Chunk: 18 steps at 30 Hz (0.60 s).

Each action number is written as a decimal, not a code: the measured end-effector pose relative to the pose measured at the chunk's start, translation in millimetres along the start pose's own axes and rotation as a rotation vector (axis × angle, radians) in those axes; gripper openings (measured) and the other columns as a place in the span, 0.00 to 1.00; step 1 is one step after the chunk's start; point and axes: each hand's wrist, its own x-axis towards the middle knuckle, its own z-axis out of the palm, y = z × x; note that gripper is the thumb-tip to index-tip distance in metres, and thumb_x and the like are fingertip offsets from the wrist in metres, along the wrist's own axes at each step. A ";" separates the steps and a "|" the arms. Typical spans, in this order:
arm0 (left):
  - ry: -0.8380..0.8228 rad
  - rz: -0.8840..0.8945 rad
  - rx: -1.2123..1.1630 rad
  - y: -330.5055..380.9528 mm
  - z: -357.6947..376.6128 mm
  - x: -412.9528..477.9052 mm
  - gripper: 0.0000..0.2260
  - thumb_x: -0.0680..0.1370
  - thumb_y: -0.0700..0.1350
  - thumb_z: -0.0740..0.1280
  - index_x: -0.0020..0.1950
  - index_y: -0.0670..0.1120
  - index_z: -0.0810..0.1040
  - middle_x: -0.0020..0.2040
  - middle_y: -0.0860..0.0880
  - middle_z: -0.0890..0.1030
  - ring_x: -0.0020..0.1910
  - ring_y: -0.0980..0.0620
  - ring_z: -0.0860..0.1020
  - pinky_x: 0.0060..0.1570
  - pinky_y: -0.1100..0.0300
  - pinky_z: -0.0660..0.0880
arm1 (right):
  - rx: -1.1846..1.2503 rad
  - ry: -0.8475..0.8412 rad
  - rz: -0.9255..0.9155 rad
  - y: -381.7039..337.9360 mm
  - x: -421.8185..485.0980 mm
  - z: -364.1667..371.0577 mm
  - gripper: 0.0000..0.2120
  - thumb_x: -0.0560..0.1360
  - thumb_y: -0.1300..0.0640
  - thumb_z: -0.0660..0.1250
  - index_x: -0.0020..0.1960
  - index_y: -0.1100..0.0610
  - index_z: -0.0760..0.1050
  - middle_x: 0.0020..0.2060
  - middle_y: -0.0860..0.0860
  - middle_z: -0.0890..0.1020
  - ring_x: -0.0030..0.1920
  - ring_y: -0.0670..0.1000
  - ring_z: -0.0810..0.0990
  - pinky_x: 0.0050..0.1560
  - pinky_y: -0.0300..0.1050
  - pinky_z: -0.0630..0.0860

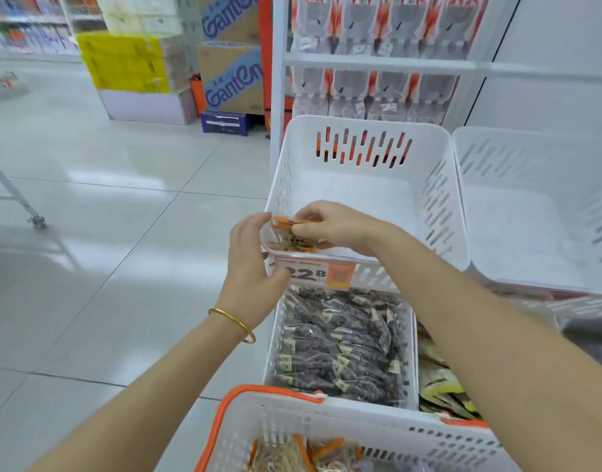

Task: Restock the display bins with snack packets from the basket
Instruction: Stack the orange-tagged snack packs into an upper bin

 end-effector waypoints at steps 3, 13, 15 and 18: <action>0.012 0.007 -0.009 1.0 2.7 0.0 0.28 0.70 0.38 0.67 0.70 0.42 0.63 0.64 0.50 0.63 0.67 0.52 0.62 0.63 0.47 0.71 | 0.133 -0.053 0.062 3.2 -2.4 -4.2 0.16 0.81 0.52 0.57 0.65 0.59 0.69 0.58 0.53 0.74 0.56 0.51 0.74 0.63 0.49 0.72; -0.056 -0.050 -0.021 3.6 3.3 -5.6 0.31 0.72 0.34 0.68 0.72 0.44 0.60 0.71 0.49 0.58 0.71 0.52 0.59 0.68 0.47 0.65 | 0.035 0.109 0.139 -1.3 -0.5 3.8 0.17 0.82 0.60 0.53 0.68 0.65 0.67 0.68 0.60 0.69 0.66 0.58 0.70 0.62 0.51 0.73; -0.071 -0.051 -0.034 4.1 2.6 -6.7 0.32 0.72 0.34 0.68 0.72 0.44 0.59 0.71 0.49 0.58 0.72 0.52 0.59 0.69 0.47 0.65 | -0.012 0.167 0.146 -6.8 -3.0 4.1 0.18 0.79 0.65 0.54 0.66 0.72 0.65 0.67 0.67 0.67 0.65 0.63 0.70 0.62 0.57 0.73; -0.084 -0.048 -0.044 4.1 1.6 -6.8 0.32 0.72 0.34 0.68 0.73 0.44 0.58 0.72 0.49 0.57 0.72 0.51 0.59 0.69 0.47 0.64 | -0.038 0.174 0.148 -12.7 -3.9 11.0 0.15 0.78 0.65 0.56 0.60 0.72 0.72 0.61 0.68 0.74 0.61 0.64 0.74 0.61 0.60 0.73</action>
